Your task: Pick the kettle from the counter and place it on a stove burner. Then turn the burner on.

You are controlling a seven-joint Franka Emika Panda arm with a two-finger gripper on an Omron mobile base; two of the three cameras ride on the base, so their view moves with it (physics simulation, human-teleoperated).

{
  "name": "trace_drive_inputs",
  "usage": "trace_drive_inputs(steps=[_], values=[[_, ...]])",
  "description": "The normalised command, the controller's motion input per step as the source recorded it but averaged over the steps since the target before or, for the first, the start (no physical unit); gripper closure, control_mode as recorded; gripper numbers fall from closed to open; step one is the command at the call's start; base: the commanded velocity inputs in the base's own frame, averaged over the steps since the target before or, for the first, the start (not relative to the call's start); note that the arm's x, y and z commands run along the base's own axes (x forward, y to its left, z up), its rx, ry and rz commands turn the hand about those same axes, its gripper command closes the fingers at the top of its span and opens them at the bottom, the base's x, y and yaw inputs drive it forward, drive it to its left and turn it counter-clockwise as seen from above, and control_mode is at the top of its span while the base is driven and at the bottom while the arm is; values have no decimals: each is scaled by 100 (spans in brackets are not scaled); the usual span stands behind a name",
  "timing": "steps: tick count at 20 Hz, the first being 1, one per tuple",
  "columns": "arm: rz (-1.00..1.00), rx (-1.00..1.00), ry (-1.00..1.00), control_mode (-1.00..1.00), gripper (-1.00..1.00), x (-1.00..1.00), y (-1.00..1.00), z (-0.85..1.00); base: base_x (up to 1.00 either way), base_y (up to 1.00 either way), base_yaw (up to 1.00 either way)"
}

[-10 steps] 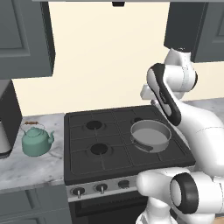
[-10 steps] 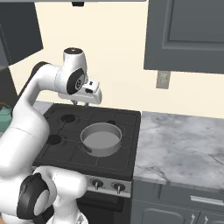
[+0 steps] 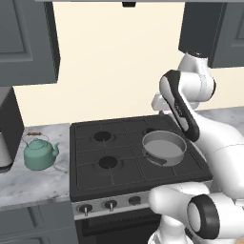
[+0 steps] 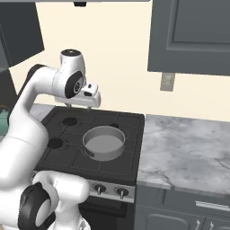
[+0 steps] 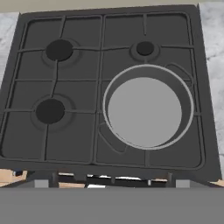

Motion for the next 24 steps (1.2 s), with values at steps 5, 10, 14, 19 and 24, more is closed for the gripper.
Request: trace_drive_inputs(steps=[5,10,14,19,24], values=[[13,0,-2,-100,-100,-36,42,-1,0,0,0],[18,0,0,-100,-100,-16,86,-9,0,0,0],[24,0,0,-100,-100,-8,91,-8,0,0,0],[36,1,-2,-100,-100,0,77,-5,0,0,0],[49,14,-5,-100,-100,0,44,-15,0,0,0]])
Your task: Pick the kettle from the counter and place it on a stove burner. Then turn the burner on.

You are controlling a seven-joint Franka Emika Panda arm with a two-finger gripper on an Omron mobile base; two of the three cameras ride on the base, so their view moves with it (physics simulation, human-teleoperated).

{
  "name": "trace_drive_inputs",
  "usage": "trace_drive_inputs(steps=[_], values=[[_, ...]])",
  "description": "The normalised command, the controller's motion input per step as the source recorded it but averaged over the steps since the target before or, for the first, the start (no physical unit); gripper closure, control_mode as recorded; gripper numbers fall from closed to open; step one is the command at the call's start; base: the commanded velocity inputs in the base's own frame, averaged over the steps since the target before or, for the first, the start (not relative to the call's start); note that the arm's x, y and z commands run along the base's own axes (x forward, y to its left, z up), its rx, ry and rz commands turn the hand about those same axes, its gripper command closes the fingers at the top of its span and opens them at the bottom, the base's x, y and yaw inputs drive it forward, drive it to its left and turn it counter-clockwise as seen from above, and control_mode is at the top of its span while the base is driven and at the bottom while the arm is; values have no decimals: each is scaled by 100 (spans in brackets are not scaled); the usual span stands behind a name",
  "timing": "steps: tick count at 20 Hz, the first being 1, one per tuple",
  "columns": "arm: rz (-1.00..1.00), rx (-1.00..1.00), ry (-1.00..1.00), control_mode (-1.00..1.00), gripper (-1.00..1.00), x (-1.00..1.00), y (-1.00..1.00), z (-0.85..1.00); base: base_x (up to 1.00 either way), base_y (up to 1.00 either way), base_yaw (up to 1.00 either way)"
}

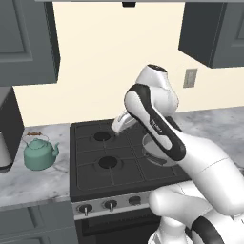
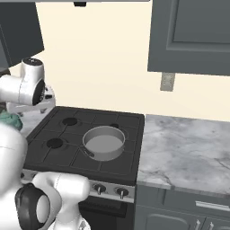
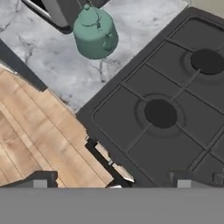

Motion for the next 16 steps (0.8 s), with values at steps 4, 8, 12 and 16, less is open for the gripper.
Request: trace_drive_inputs(steps=[4,8,12,16], values=[[43,31,-8,-100,-100,0,24,-23,0,0,0],[36,32,-6,-100,-100,1,23,-22,0,0,0],[19,20,-1,-100,-100,12,44,-6,0,0,0],[7,5,0,-100,-100,31,63,-2,0,0,0]])
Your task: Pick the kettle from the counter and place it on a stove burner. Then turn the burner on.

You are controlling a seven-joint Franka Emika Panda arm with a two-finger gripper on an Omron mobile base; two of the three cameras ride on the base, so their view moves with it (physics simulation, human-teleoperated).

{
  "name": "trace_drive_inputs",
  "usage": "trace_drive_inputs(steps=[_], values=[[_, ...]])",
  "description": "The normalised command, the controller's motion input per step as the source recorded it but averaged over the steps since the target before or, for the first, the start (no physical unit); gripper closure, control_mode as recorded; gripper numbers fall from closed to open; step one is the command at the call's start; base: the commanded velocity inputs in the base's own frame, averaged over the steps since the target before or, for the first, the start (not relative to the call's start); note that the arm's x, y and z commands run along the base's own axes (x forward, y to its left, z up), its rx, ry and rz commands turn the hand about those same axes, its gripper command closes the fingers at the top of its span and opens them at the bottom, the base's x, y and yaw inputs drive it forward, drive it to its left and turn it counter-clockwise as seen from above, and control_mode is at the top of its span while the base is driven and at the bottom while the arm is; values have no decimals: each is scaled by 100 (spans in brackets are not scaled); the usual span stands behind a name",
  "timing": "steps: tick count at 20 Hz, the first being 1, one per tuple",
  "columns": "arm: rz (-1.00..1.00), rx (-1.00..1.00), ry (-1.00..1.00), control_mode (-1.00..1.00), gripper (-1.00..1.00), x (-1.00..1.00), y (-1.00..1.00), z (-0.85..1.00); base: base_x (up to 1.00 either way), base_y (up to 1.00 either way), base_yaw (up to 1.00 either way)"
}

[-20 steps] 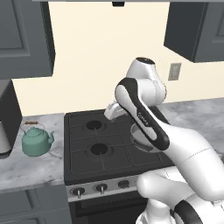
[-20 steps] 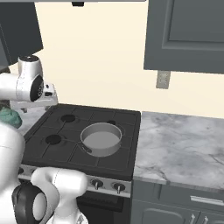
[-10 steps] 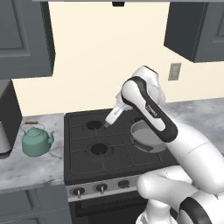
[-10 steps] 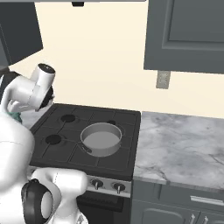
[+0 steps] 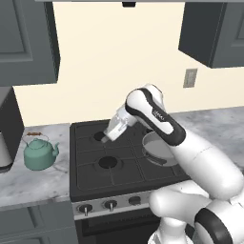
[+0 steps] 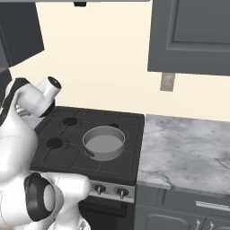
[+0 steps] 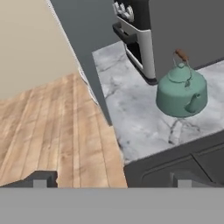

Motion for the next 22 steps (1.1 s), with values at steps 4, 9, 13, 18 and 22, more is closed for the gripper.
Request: trace_drive_inputs(steps=[4,9,13,18,22], values=[[2,1,0,-100,-100,44,76,-3,0,0,0],[0,0,0,-100,-100,50,83,-4,0,0,0],[0,0,0,-100,-100,55,78,0,0,0,0],[-1,-2,0,-100,-100,55,70,0,0,0,0],[-8,-12,0,-100,-100,39,57,0,0,0,0]])
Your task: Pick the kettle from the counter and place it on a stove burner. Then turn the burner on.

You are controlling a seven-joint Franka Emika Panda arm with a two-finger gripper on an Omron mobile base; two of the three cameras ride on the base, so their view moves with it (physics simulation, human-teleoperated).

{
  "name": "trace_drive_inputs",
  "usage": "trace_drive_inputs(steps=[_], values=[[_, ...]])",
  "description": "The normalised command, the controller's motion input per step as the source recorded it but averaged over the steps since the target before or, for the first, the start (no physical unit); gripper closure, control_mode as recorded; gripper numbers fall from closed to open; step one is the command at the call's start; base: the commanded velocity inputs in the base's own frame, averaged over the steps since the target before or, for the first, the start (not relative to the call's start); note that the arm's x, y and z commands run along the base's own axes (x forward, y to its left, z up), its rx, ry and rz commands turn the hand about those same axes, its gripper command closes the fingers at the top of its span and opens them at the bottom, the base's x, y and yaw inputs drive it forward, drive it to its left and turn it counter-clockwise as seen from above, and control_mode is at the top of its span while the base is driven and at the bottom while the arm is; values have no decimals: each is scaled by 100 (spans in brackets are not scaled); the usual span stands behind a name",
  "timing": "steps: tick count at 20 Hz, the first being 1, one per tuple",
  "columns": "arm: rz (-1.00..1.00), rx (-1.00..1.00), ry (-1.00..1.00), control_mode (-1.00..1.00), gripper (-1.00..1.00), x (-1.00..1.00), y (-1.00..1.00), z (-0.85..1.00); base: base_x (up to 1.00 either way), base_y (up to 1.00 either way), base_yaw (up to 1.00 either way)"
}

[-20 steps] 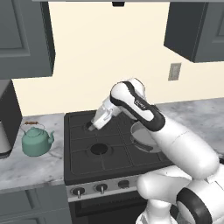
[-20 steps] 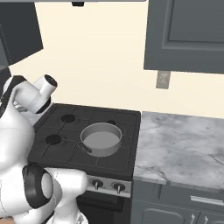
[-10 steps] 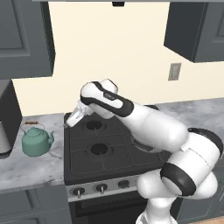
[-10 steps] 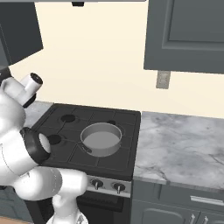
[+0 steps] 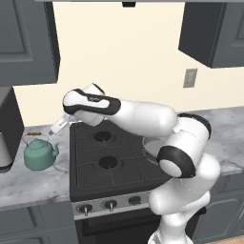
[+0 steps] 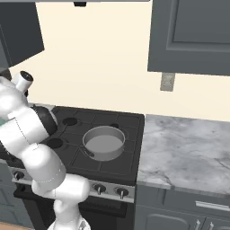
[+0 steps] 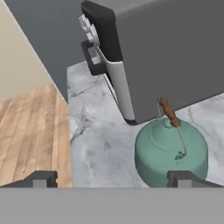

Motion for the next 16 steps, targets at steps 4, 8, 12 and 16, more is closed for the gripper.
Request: trace_drive_inputs(steps=[4,8,12,16], values=[[-6,-5,0,-100,-100,14,27,-1,0,0,0],[0,-1,0,-100,-100,0,0,-1,0,0,0],[0,-5,0,-100,-100,9,2,-8,0,0,0],[0,-9,2,-100,-100,6,3,-24,0,0,0]])
